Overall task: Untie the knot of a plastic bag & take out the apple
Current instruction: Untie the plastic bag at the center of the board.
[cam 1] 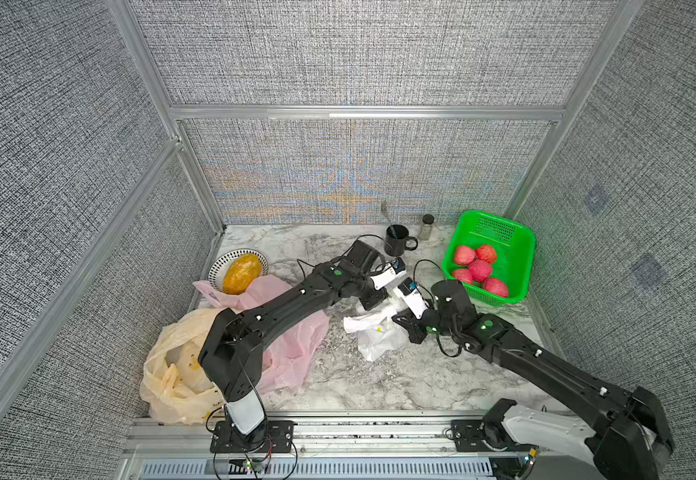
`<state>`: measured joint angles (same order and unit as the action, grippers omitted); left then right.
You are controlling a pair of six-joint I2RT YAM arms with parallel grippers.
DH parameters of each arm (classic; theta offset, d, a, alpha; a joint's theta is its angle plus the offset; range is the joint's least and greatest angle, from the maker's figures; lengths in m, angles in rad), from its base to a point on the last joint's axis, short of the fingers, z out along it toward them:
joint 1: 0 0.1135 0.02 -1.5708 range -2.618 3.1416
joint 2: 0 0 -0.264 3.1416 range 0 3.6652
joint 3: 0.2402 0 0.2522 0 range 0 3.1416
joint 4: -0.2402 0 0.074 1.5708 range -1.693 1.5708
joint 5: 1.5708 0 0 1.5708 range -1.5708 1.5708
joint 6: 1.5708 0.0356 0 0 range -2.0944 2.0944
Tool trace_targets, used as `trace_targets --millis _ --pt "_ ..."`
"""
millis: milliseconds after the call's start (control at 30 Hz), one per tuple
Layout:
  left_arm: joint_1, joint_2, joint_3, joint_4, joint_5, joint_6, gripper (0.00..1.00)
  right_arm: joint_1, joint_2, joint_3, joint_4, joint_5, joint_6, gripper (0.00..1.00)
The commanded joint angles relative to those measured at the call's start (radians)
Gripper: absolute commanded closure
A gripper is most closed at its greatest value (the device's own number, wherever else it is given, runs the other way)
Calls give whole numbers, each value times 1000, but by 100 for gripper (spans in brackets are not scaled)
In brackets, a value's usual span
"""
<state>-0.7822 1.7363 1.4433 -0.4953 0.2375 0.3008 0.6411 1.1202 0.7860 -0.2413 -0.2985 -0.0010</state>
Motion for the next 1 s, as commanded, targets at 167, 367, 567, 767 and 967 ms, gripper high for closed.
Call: trace_targets --millis 167,367,567,767,967 --pt "138 -99 -136 100 -76 -367 100 -24 -47 -8 14 12 48 100" --pt "244 -251 -336 270 -26 -626 100 -29 -80 -110 61 114 137 100" --pt "286 -341 -463 416 28 -792 100 -101 -92 -142 29 281 219 100" --pt "280 -343 -468 446 79 -813 100 -103 -108 -50 23 161 182 64" --pt "270 -352 -475 443 60 -812 100 -35 -130 89 2 199 139 43"
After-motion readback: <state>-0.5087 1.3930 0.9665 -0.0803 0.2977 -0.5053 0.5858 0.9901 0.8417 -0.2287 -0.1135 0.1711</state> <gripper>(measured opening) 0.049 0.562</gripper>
